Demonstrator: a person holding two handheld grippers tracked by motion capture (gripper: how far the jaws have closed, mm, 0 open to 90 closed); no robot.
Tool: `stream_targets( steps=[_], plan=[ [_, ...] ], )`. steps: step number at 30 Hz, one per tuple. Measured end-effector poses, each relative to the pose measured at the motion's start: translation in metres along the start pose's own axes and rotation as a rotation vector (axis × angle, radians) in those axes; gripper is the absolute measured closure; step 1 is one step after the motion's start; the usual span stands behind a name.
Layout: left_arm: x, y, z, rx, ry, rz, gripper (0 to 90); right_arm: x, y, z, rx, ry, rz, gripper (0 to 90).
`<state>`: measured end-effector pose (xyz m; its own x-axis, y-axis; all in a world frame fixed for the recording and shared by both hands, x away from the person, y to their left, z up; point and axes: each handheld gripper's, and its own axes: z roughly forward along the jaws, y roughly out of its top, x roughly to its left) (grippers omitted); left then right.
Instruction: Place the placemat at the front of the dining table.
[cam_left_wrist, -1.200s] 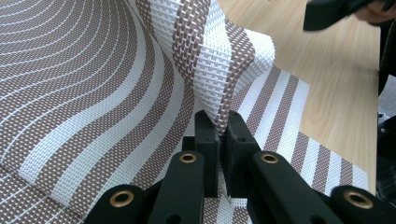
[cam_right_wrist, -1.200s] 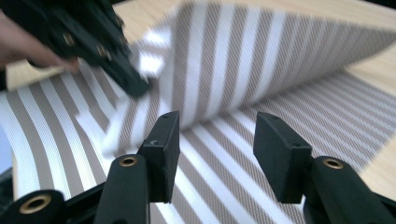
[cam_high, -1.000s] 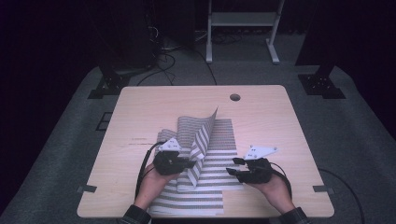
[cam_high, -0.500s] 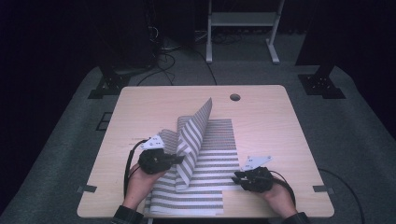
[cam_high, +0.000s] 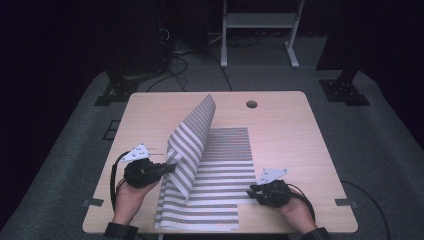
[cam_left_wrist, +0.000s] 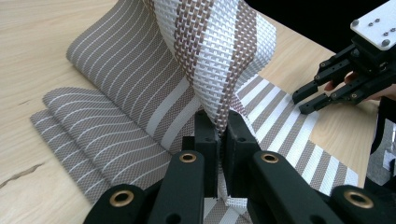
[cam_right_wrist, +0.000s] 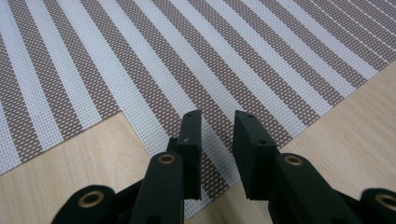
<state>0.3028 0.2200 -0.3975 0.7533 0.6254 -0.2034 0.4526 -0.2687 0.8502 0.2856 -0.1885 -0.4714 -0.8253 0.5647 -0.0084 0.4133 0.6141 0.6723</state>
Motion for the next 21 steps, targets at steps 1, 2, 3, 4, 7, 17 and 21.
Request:
stream_targets(
  steps=[1, 2, 3, 4, 7, 17, 21],
  plan=[
    [0.0, 0.0, -0.002, 0.0, 0.004, 0.0, 86.2, 0.0, 0.0, 0.0, 0.0, 0.0, 0.001, 72.1],
    [0.001, -0.001, -0.003, 0.002, 0.006, 0.002, 86.1, 0.0, 0.0, 0.0, -0.001, 0.001, 0.002, 72.1],
    [0.002, -0.001, -0.005, 0.005, 0.01, 0.001, 86.1, 0.0, 0.0, 0.0, -0.001, 0.001, 0.004, 72.1],
    [0.002, -0.002, -0.006, 0.003, 0.016, -0.003, 86.1, 0.0, 0.0, 0.0, 0.0, 0.001, 0.006, 72.0],
    [0.003, -0.003, -0.011, 0.004, 0.03, -0.001, 86.1, 0.0, -0.001, 0.0, -0.003, 0.001, 0.008, 72.0],
    [0.009, -0.01, -0.027, 0.007, 0.065, -0.016, 86.0, 0.0, -0.001, 0.0, -0.005, 0.004, 0.009, 71.7],
    [0.01, -0.014, -0.032, 0.014, 0.082, -0.02, 85.9, 0.0, -0.001, 0.0, -0.005, 0.004, 0.005, 71.7]
  ],
)
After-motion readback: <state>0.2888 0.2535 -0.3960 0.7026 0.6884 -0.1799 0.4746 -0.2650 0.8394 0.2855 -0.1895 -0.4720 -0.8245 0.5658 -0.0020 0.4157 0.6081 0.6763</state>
